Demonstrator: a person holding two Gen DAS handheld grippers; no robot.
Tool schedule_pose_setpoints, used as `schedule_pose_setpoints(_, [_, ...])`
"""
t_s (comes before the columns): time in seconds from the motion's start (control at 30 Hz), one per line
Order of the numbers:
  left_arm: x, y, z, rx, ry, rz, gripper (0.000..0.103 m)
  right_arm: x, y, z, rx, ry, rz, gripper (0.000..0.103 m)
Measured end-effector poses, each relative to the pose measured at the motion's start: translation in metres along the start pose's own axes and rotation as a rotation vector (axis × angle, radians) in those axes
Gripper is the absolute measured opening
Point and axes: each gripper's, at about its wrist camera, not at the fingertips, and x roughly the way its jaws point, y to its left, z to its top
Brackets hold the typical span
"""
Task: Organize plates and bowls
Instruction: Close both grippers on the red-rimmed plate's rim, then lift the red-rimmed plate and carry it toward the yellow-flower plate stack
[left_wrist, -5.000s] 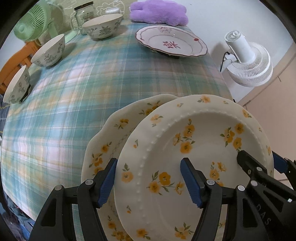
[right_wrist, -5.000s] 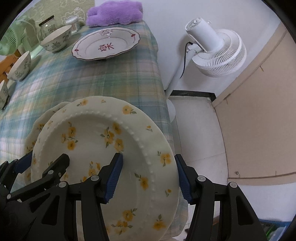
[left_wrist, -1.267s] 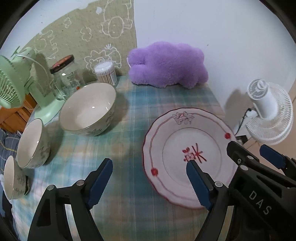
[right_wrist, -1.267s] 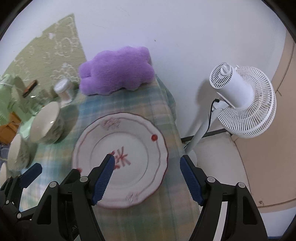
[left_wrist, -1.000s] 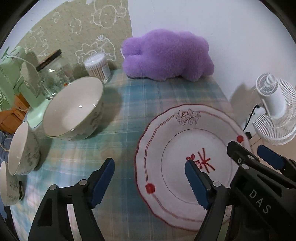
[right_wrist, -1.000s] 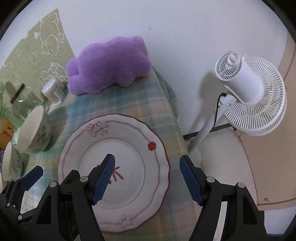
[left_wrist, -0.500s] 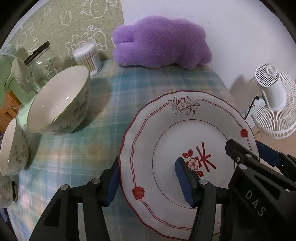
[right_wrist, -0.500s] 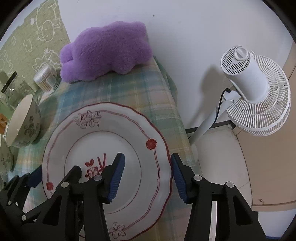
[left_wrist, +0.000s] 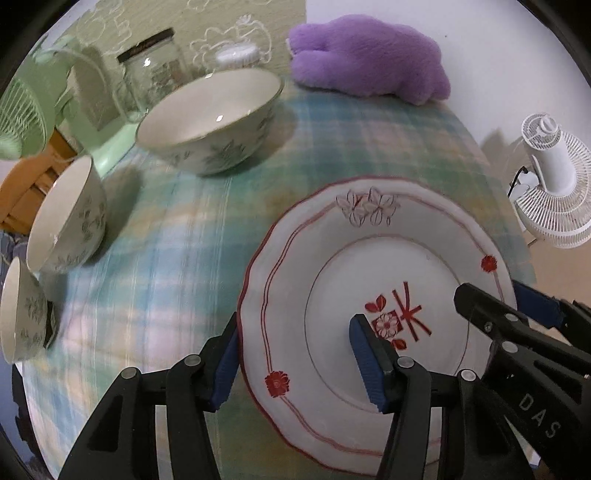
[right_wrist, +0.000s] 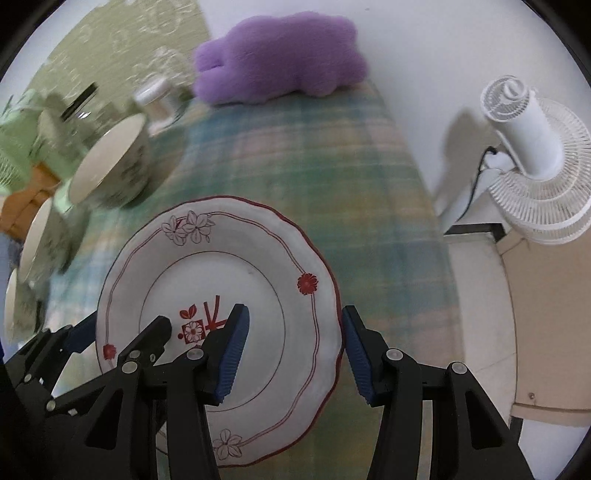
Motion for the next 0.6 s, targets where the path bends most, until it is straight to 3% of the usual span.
schedule_pose_setpoints(0.1, [0.002, 0.004, -0.001, -0.023, -0.005, -0.011, 0.057, 0.001, 0.005, 0.000, -0.037, -0.015, -0.014, 0.052])
schedule_pose_setpoints(0.23, [0.005, -0.002, 0.006, -0.030, -0.045, 0.036, 0.058, 0.014, 0.008, 0.001, -0.087, -0.005, -0.067, 0.044])
schedule_pose_setpoints(0.6, [-0.007, 0.001, 0.002, -0.027, -0.071, 0.039, 0.058, 0.009, 0.011, 0.004, -0.085, -0.015, -0.073, 0.044])
